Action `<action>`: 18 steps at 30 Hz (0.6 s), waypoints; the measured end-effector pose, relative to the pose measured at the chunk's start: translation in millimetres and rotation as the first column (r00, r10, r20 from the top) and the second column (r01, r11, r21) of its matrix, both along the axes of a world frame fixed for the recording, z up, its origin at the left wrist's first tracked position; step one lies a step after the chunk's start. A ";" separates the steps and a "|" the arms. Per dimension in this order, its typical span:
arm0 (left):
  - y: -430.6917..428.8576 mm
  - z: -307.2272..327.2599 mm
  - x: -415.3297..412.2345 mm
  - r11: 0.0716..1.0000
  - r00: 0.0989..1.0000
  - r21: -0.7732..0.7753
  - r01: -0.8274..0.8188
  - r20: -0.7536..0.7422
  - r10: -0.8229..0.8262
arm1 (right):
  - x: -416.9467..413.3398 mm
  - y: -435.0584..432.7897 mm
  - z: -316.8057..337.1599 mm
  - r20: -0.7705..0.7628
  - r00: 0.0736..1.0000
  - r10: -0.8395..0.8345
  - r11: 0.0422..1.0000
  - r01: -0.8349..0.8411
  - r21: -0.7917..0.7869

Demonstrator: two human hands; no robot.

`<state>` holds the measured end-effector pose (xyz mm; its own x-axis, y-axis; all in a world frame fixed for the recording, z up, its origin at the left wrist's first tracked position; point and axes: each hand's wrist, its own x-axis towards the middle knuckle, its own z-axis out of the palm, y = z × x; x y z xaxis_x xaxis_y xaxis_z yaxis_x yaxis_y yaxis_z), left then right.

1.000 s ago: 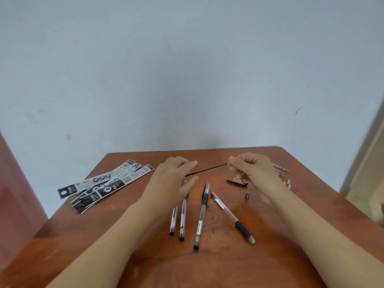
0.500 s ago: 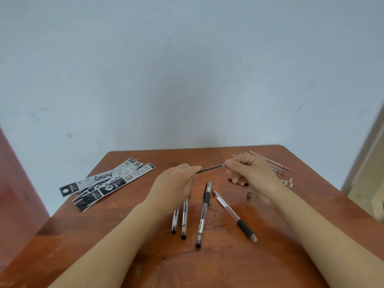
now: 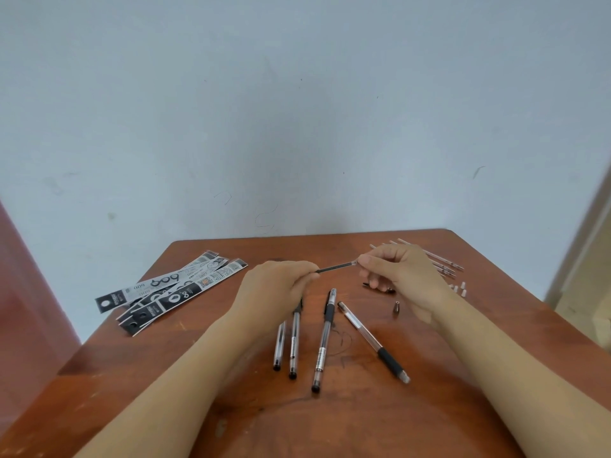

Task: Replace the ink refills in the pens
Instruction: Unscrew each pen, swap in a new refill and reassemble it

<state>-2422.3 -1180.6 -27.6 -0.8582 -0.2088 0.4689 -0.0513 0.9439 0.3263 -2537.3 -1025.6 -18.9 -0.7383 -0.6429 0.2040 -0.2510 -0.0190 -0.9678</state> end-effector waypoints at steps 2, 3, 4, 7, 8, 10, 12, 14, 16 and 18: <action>-1.9 3.7 0.1 0.997 0.999 0.078 0.017 0.027 -0.019 | 0.1 0.2 1.3 -0.012 1.000 -0.003 0.999 0.003 -0.043; -2.4 5.4 0.1 0.993 0.999 0.116 0.026 0.039 -0.031 | -0.8 0.6 2.3 -0.009 1.000 -0.004 0.998 0.003 -0.061; -2.5 6.4 0.1 0.989 0.998 0.147 0.033 0.049 -0.041 | -2.4 1.3 2.4 0.002 1.000 0.001 0.997 -0.001 -0.074; 1.2 8.1 -0.7 0.971 0.994 0.232 0.060 0.072 -0.078 | -5.4 3.0 1.9 0.011 1.000 0.027 0.998 -0.027 -0.062; 2.7 8.4 -1.0 0.965 0.992 0.251 0.071 0.081 -0.094 | -6.8 3.5 2.5 0.002 1.000 0.031 0.998 -0.031 -0.054; 0.4 8.0 -0.9 0.969 0.989 0.241 0.062 0.118 -0.092 | -12.7 8.9 6.3 0.011 1.000 -0.013 0.996 0.014 -0.090; -10.4 5.9 1.7 0.981 0.986 0.194 0.000 0.165 -0.032 | -28.3 24.4 14.2 0.156 0.981 -0.115 0.953 0.154 -0.261; -23.2 1.7 5.0 0.976 0.987 0.207 -0.065 0.159 0.032 | -45.2 42.0 19.4 0.184 0.961 -0.207 0.908 0.259 -0.328; -29.0 -0.4 5.6 0.960 0.992 0.262 -0.096 0.104 0.071 | -53.9 49.3 16.4 -0.035 0.940 -0.339 0.936 0.333 -0.114; -26.5 -1.5 3.3 0.956 0.995 0.276 -0.098 0.061 0.084 | -55.5 47.3 10.9 -0.306 0.887 -0.345 0.895 0.410 0.178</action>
